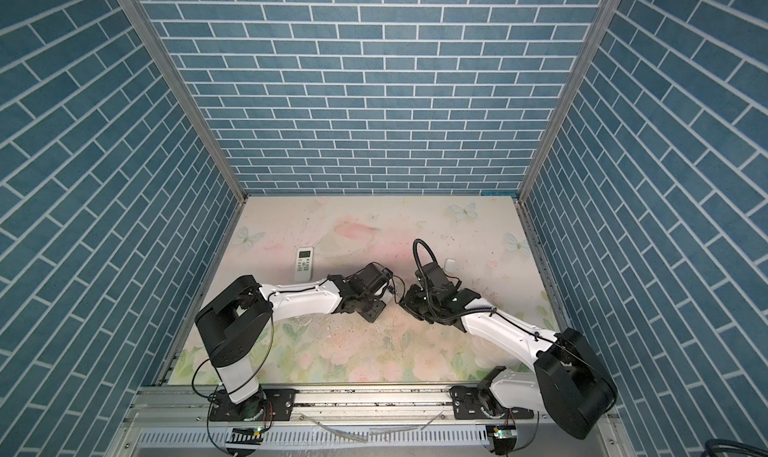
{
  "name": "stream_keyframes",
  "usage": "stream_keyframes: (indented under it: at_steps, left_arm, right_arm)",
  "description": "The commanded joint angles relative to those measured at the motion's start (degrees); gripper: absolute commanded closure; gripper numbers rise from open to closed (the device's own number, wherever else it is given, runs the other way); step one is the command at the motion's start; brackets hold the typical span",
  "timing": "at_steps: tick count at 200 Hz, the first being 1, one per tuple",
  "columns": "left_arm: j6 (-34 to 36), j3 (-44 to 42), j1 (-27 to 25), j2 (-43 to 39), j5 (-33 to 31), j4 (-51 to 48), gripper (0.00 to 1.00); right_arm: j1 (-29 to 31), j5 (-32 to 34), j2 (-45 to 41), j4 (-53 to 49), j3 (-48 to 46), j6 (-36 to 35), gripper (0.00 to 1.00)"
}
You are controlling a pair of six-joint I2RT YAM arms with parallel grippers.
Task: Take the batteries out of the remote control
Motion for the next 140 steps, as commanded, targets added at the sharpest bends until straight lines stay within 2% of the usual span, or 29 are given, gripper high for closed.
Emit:
stream_keyframes:
  at_steps: [1,140]
  left_arm:
    - [0.7,-1.8,-1.4,4.5,2.8,-4.1,0.61]
    - [0.6,-2.0,-1.6,4.8,3.3,-3.5,0.62]
  right_arm:
    - [0.3,0.4,1.0,-1.7,-1.2,0.9,1.00]
    - [0.4,-2.3,4.4,0.5,1.6,-1.5,1.00]
